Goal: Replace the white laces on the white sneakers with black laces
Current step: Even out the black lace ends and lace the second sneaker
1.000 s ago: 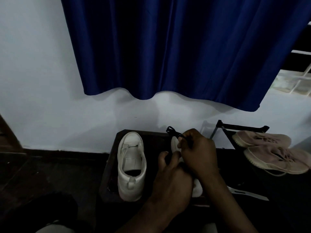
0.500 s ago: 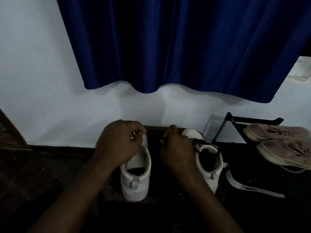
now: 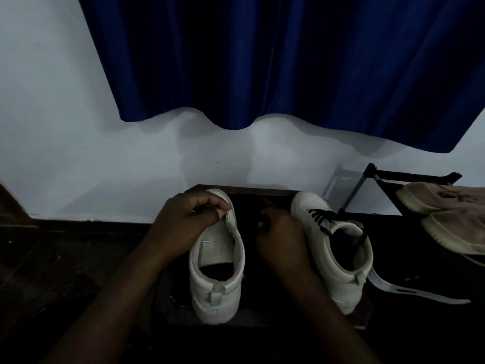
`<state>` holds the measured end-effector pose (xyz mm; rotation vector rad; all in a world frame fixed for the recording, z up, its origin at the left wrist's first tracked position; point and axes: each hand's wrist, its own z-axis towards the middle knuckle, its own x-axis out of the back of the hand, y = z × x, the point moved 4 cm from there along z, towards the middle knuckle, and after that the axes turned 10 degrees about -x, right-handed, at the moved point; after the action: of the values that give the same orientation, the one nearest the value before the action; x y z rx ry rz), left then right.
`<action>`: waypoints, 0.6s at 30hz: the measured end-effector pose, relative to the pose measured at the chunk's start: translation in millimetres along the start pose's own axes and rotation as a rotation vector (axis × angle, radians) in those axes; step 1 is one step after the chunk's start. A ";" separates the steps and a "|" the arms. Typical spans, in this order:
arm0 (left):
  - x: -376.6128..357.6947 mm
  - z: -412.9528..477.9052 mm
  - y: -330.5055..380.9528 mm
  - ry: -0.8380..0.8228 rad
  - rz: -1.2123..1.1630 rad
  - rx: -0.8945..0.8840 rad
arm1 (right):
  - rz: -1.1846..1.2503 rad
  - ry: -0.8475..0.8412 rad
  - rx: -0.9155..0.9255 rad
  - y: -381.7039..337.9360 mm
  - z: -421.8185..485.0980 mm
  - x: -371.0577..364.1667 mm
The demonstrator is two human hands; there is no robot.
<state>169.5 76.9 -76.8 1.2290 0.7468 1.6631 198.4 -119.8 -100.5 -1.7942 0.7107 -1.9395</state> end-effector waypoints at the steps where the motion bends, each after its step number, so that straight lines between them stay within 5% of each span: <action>1: -0.7 -1.3 0.1 -0.026 0.026 -0.019 | -0.009 0.001 -0.006 0.1 0.4 1.0; 6: -5.1 -4.9 2.5 -0.128 0.045 -0.075 | -0.103 0.021 0.052 -1.0 -4.3 5.9; 18: -4.4 -0.8 -7.5 -0.065 -0.095 -0.047 | 0.156 0.321 0.166 2.2 -1.2 2.8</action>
<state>171.4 75.9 -85.3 1.1912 0.7119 1.5475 196.8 -123.1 -99.7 -1.3062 0.7415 -2.1321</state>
